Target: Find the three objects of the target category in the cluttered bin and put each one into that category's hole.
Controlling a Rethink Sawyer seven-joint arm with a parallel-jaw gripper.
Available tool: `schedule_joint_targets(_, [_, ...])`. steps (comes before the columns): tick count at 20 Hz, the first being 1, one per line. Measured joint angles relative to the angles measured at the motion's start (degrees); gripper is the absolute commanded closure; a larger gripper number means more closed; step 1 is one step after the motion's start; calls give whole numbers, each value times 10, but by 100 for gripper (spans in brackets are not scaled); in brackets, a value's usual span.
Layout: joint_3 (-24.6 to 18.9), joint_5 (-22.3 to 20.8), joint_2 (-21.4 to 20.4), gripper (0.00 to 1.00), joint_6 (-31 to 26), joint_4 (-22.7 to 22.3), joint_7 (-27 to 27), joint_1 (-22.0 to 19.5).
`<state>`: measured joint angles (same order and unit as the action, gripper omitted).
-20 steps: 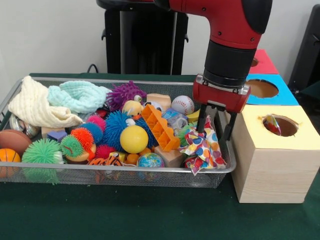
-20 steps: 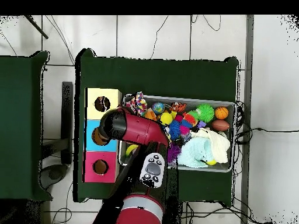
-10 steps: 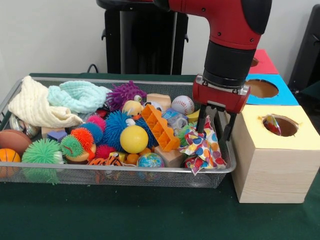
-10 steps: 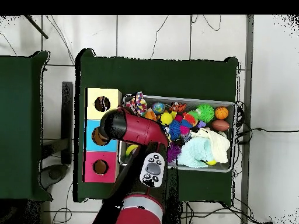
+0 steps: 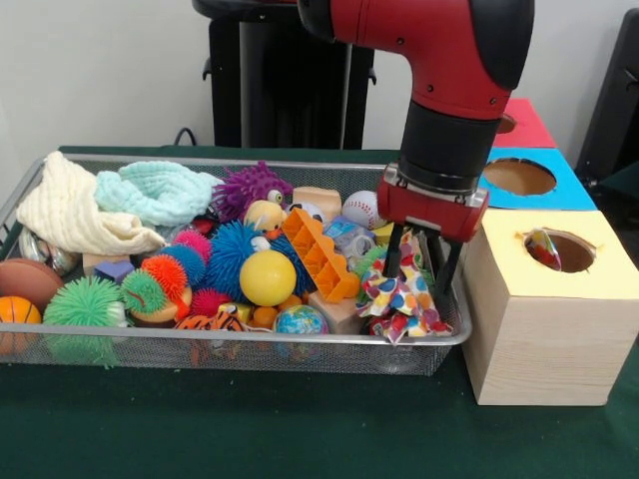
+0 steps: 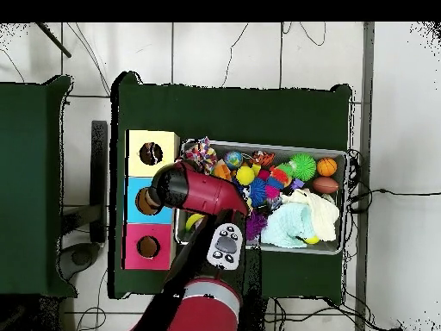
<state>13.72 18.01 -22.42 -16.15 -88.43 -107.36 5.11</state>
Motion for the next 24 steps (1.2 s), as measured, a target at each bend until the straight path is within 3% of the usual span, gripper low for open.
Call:
schedule_joint_targets(12, [0, 0, 20, 0, 8, 8, 0, -2])
schedule_joint_targets(13, [0, 0, 20, 100, 8, 7, 0, -2])
schedule_joint_targets(24, [2, 0, 20, 100, 13, 7, 0, 0])
